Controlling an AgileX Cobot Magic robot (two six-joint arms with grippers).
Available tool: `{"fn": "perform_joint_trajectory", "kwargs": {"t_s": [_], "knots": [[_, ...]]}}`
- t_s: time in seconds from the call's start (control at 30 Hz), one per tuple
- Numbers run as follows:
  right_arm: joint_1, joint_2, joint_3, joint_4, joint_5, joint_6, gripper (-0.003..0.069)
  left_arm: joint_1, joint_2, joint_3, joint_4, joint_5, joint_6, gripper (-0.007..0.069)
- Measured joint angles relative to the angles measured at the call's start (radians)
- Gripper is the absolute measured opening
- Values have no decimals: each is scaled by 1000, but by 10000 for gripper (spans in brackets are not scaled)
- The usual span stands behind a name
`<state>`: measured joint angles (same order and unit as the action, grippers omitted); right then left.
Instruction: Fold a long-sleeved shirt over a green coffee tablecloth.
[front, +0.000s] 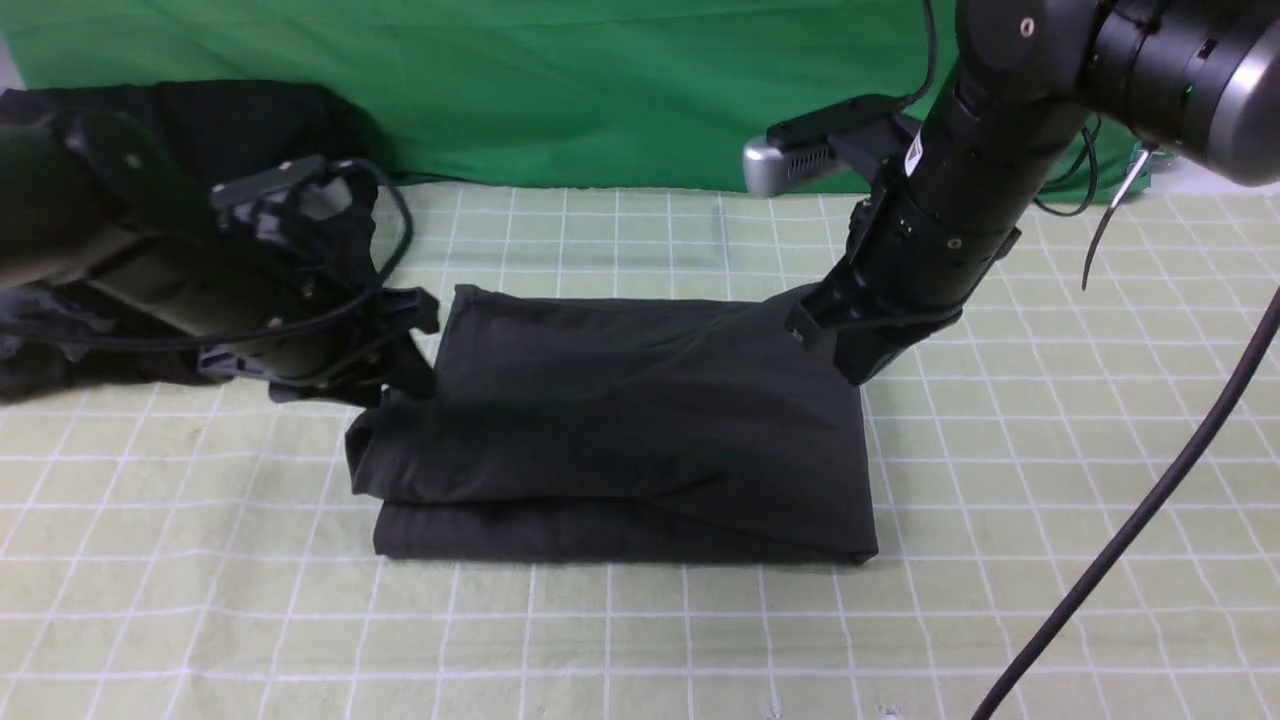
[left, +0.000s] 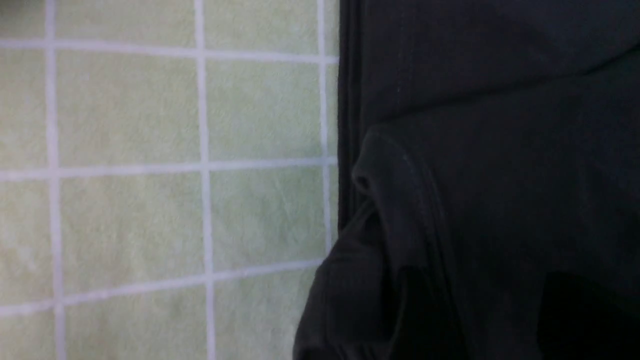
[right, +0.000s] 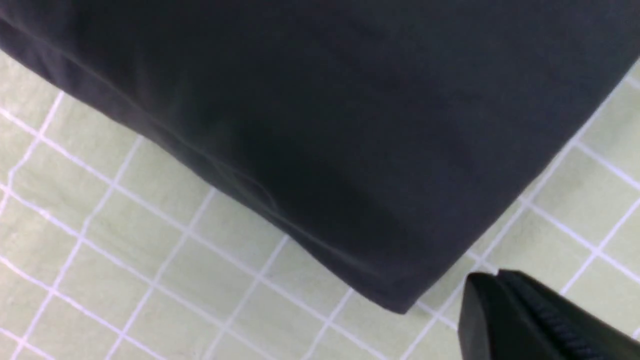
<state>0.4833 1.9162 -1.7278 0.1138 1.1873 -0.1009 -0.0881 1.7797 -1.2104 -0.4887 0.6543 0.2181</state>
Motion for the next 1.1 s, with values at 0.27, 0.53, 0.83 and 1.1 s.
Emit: {"fn": "perform_joint_trajectory", "kwargs": {"t_s": [0.27, 0.53, 0.83, 1.1], "knots": [[0, -2, 0, 2, -25, -1, -3, -3, 78, -42, -12, 7, 0, 216], [0, -2, 0, 3, -32, -8, -3, -2, 61, -59, 67, 24, 0, 1], [0, -2, 0, 5, -37, -15, -5, -2, -9, -69, 152, 35, -65, 0], [0, -2, 0, 6, -40, -18, -5, -2, 44, -69, 264, 6, -163, 1]]}}
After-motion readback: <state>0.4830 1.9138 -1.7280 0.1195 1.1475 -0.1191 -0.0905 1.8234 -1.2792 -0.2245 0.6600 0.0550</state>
